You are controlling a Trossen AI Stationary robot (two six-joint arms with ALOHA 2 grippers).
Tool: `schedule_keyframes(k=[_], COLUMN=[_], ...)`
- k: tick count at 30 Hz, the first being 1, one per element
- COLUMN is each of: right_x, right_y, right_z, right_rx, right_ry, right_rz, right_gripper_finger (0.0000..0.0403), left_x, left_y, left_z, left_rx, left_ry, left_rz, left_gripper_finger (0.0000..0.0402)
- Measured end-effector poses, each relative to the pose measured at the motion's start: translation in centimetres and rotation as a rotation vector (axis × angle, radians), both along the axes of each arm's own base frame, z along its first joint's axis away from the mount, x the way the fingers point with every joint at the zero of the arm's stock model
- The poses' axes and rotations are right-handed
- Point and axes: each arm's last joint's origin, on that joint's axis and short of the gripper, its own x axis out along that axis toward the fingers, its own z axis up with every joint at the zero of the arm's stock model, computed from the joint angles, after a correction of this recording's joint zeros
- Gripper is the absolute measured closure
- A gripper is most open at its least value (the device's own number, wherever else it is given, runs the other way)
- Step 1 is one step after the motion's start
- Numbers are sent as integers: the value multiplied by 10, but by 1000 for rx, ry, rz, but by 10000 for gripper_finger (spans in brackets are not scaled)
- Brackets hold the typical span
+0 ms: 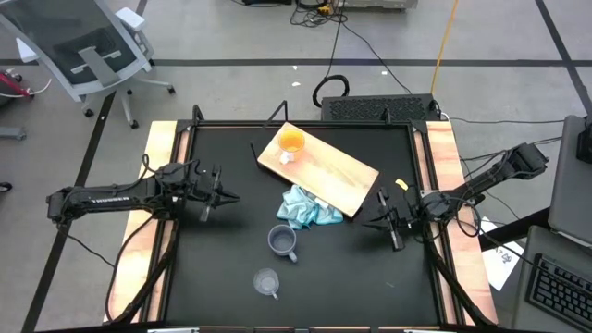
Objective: Stack small to large cups/mugs on shelf
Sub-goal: Put the gray mug on the shelf
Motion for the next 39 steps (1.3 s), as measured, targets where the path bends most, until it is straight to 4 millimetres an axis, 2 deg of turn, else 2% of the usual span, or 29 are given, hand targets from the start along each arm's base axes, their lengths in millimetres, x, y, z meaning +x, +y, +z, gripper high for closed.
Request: schedule_keyframes(k=[4, 10, 19, 22, 27, 32, 39], right_x=[0, 0, 0, 0, 0, 0, 0], right_y=[0, 0, 0, 0, 0, 0, 0], right_z=[0, 0, 0, 0, 0, 0, 0], right_rx=[-11, -12, -9, -6, -6, -9, -13], right_ry=[-2, -2, -2, -1, -1, -2, 0], right_rz=[-1, -1, -1, 0, 0, -1, -1], right_gripper_finger=[403, 403, 403, 403, 403, 403, 403], left_x=[1, 4, 12, 19, 35, 54, 77], left_y=[-5, -14, -14, -14, -16, -16, -28], left_z=[1, 11, 39, 47, 53, 65, 60], left_rx=[-3, 3, -4, -22, -31, -127, -188], left_ry=[-6, -90, -127, -114, -54, -10, 164], left_rz=[-45, -120, -16, 42, 30, 34, -106], left_gripper_finger=[369, 369, 360, 338, 283, 227, 183])
